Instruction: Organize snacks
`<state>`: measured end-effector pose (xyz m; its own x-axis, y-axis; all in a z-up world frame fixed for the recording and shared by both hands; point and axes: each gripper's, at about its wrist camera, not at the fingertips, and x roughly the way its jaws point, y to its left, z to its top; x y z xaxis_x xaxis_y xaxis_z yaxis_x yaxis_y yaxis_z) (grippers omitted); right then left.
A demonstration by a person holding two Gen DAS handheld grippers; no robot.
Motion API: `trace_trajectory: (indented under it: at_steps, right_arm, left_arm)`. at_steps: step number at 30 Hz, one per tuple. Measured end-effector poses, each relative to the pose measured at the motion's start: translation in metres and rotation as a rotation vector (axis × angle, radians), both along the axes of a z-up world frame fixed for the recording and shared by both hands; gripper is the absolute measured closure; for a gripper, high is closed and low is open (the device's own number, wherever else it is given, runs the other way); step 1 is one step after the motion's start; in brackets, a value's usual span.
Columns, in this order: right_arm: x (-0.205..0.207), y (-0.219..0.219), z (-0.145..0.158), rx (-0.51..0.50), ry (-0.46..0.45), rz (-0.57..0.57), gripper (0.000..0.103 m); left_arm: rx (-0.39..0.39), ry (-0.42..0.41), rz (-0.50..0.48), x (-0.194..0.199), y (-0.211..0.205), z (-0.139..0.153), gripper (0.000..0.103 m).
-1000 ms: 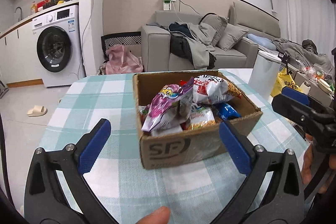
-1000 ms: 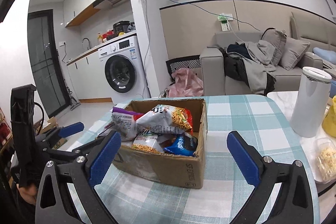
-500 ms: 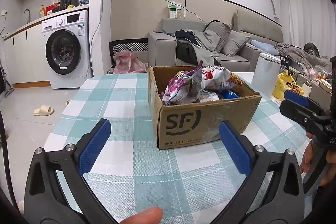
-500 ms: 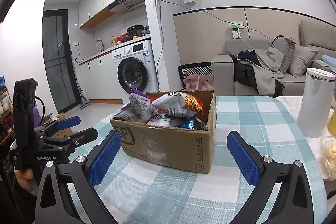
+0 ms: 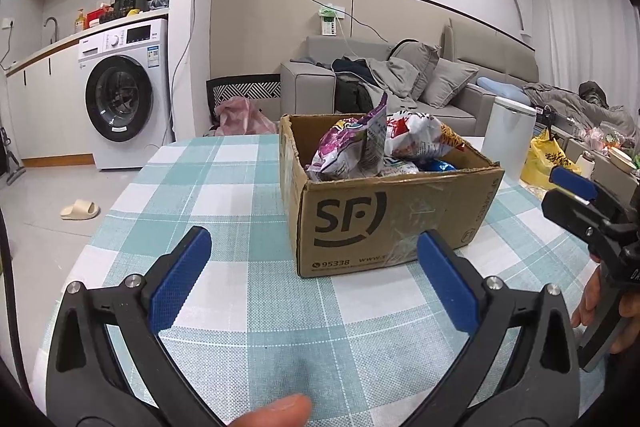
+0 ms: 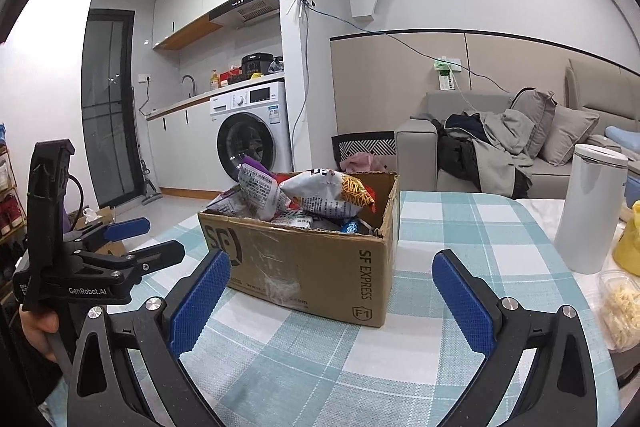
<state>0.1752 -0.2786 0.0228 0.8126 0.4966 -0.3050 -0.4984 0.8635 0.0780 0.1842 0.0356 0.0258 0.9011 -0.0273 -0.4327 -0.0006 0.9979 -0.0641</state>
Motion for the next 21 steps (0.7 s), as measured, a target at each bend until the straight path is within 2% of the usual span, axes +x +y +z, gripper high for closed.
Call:
trace_trajectory:
  at_steps: [6,14,21]
  right_arm:
    - [-0.0011,0.0024,-0.0004,-0.010,-0.008,0.001,0.000]
    - [-0.0039,0.0096,-0.0018,-0.046,-0.029,0.003,0.000]
    - [-0.0033,0.0095,-0.0022,-0.039,-0.024,0.003,0.000]
  left_arm:
    - [0.034,-0.016,0.013,-0.0015,-0.0054,-0.0019,0.000]
    - [0.018,-0.010,0.025,0.0004,-0.0020,-0.0034,0.000]
    - [0.015,-0.013,0.028,-0.0005,-0.0004,-0.0041,0.000]
